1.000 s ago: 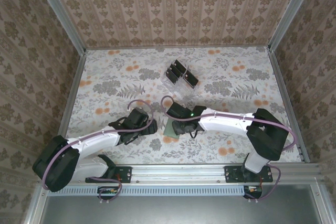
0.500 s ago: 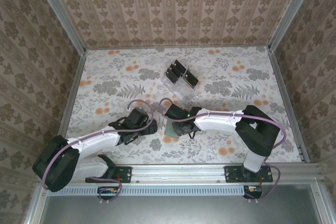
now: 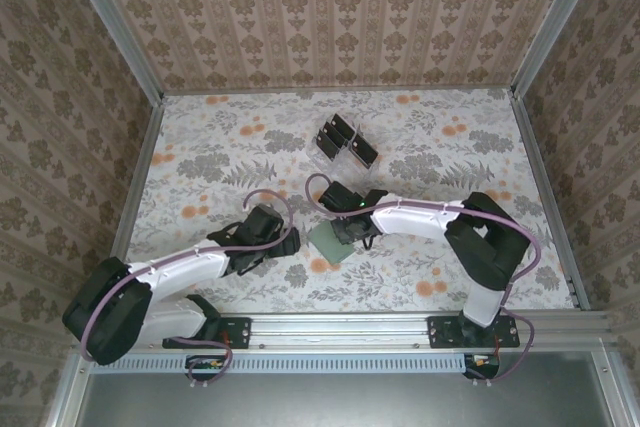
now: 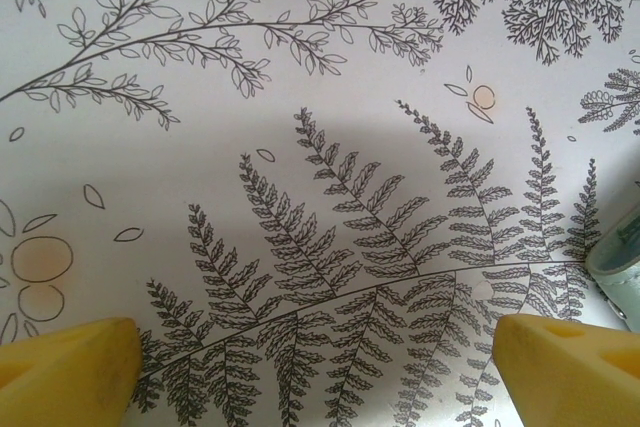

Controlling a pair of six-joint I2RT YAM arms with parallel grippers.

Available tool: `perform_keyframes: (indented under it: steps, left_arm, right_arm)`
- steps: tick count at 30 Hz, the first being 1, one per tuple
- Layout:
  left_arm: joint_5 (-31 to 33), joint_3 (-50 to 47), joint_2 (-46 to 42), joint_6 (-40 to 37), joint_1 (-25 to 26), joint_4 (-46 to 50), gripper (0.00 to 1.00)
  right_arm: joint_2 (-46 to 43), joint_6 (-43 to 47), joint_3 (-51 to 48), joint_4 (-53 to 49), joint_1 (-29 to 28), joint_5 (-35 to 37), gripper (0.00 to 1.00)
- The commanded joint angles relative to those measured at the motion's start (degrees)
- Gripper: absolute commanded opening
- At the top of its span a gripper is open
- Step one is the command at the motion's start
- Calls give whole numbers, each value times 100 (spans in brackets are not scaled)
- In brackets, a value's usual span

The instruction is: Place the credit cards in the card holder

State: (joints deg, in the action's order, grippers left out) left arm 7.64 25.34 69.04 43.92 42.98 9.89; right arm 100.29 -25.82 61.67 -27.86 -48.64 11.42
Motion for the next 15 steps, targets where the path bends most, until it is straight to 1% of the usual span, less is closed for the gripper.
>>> perform_keyframes:
  steps: [1, 5, 10, 15]
  left_arm:
    - [-686, 256, 254, -142, 0, -146, 100]
    - [-764, 478, 377, -168, 13, -176, 100]
    - [-752, 708, 548, -143, 81, -163, 100]
    - [-564, 933, 783, -145, 249, -34, 100]
  right_arm:
    - [-636, -162, 91, -253, 3, -194, 38]
    - [-759, -255, 314, -651, 0, -205, 38]
    - [-482, -211, 638, -909, 4, -281, 38]
    - [-217, -109, 828, -972, 3, -407, 38]
